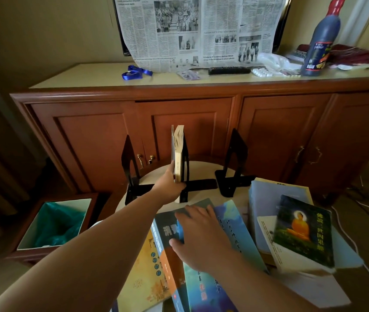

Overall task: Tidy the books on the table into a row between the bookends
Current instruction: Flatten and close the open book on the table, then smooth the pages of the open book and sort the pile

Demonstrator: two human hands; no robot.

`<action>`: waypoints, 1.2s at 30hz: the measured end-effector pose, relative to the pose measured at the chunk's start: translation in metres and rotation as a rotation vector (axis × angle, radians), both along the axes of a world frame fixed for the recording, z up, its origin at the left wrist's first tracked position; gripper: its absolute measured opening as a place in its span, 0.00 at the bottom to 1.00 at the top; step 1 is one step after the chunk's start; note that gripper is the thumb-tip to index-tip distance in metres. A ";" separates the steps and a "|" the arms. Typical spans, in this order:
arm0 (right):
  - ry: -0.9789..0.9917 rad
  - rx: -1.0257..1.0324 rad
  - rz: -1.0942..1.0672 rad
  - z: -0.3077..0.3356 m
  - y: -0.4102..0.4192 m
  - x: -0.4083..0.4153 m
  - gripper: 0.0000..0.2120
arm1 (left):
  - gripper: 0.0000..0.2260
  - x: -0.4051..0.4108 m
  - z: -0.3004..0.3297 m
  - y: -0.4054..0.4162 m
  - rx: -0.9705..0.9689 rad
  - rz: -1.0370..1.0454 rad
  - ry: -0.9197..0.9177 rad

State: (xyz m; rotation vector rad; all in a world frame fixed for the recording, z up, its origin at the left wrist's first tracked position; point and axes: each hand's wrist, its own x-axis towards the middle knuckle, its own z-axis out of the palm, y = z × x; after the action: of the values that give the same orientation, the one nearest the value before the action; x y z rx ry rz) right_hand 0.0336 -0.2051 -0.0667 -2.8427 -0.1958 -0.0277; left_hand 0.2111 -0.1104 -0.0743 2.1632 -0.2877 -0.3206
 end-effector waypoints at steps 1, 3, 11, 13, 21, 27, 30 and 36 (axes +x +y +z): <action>0.000 -0.003 -0.001 -0.001 0.000 0.000 0.28 | 0.41 -0.002 0.002 0.001 0.001 0.011 -0.006; -0.007 -0.014 -0.002 -0.002 0.000 0.001 0.28 | 0.42 -0.003 0.003 0.003 -0.006 0.050 0.000; -0.009 -0.064 0.012 0.008 -0.002 -0.003 0.27 | 0.43 -0.015 0.012 0.006 -0.096 0.179 -0.039; -0.027 -0.059 -0.016 0.012 -0.005 -0.007 0.27 | 0.43 -0.021 0.015 0.009 -0.097 0.170 -0.044; -0.025 -0.062 -0.187 0.032 -0.031 -0.041 0.34 | 0.34 -0.081 0.016 0.027 -0.078 0.176 -0.033; -0.058 0.031 -0.371 0.038 -0.046 -0.071 0.41 | 0.15 -0.155 0.013 0.039 0.173 0.141 -0.288; -0.093 0.085 -0.420 0.043 -0.047 -0.083 0.40 | 0.11 -0.186 0.008 0.038 0.184 0.135 -0.301; -0.069 0.333 -0.475 0.058 -0.052 -0.110 0.29 | 0.11 -0.233 0.008 0.036 0.064 0.034 -0.201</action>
State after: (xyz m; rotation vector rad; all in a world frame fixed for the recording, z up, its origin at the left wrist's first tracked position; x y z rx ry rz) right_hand -0.0760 -0.2571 -0.0086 -2.4913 0.4321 -0.2344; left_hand -0.0218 -0.0743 -0.0662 2.2648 -0.3572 -0.0941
